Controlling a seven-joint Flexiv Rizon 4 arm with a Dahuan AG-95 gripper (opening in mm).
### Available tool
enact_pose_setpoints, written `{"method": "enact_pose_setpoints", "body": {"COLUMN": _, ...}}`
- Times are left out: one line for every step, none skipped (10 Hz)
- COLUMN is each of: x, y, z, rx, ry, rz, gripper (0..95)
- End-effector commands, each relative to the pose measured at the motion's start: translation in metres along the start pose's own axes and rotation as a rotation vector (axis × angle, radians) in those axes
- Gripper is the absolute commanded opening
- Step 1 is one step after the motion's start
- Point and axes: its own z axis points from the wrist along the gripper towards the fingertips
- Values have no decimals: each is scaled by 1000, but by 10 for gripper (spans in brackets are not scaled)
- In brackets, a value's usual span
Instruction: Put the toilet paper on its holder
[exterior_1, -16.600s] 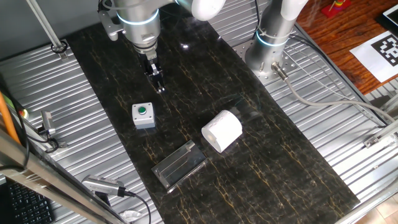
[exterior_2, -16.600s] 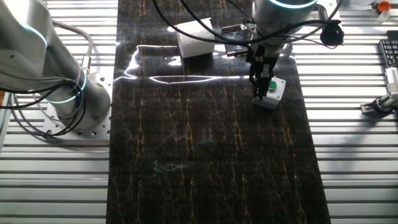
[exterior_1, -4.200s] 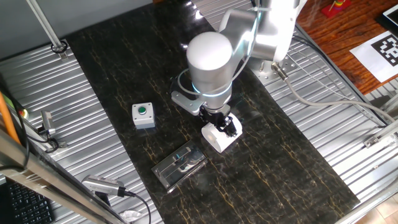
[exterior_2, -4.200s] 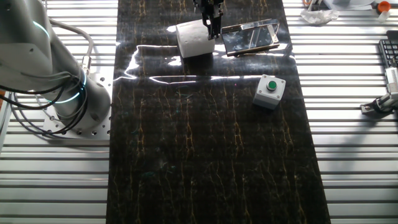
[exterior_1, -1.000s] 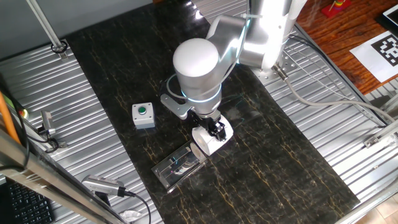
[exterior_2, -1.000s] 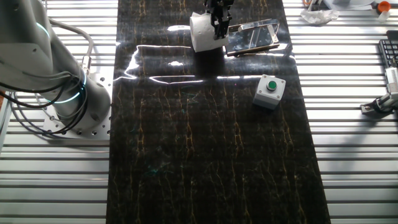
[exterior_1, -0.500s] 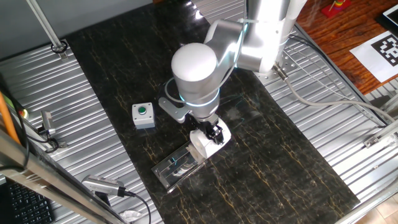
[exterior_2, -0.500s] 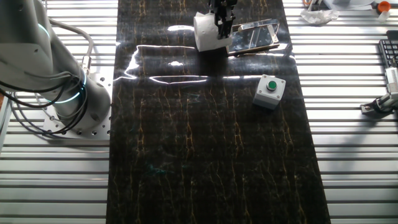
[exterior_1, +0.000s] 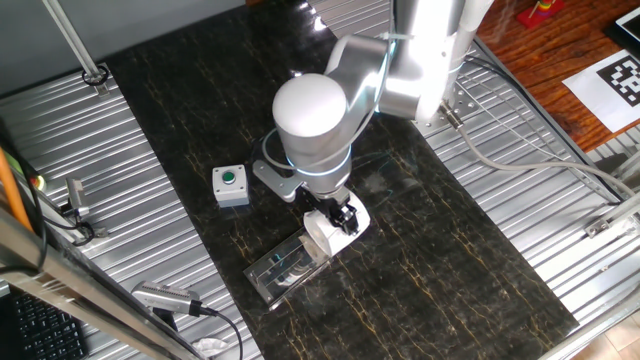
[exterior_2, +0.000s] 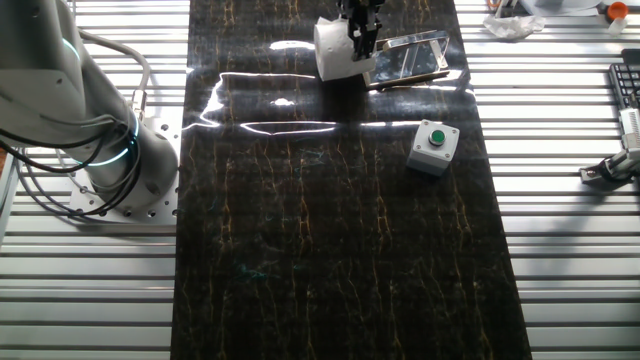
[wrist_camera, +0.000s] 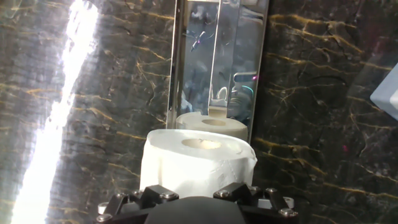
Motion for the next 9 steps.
{"method": "enact_pose_setpoints", "body": {"x": -1, "y": 0, "z": 0, "rx": -1, "ry": 1, "rz": 1, "gripper": 0}}
{"method": "enact_pose_setpoints", "body": {"x": -1, "y": 0, "z": 0, "rx": 1, "ry": 2, "rz": 0, "gripper": 0}}
{"method": "enact_pose_setpoints", "body": {"x": -1, "y": 0, "z": 0, "rx": 0, "ry": 1, "rz": -8, "gripper": 0}}
{"method": "enact_pose_setpoints", "body": {"x": -1, "y": 0, "z": 0, "rx": -3, "ry": 0, "rz": -10, "gripper": 0}}
{"method": "enact_pose_setpoints", "body": {"x": -1, "y": 0, "z": 0, "rx": -4, "ry": -1, "rz": -12, "gripper": 0}}
{"method": "enact_pose_setpoints", "body": {"x": -1, "y": 0, "z": 0, "rx": -4, "ry": -1, "rz": -7, "gripper": 0}}
{"method": "enact_pose_setpoints", "body": {"x": -1, "y": 0, "z": 0, "rx": 0, "ry": -4, "rz": 0, "gripper": 0}}
{"method": "enact_pose_setpoints", "body": {"x": -1, "y": 0, "z": 0, "rx": 2, "ry": -8, "rz": 2, "gripper": 0}}
{"method": "enact_pose_setpoints", "body": {"x": -1, "y": 0, "z": 0, "rx": 4, "ry": -7, "rz": 12, "gripper": 0}}
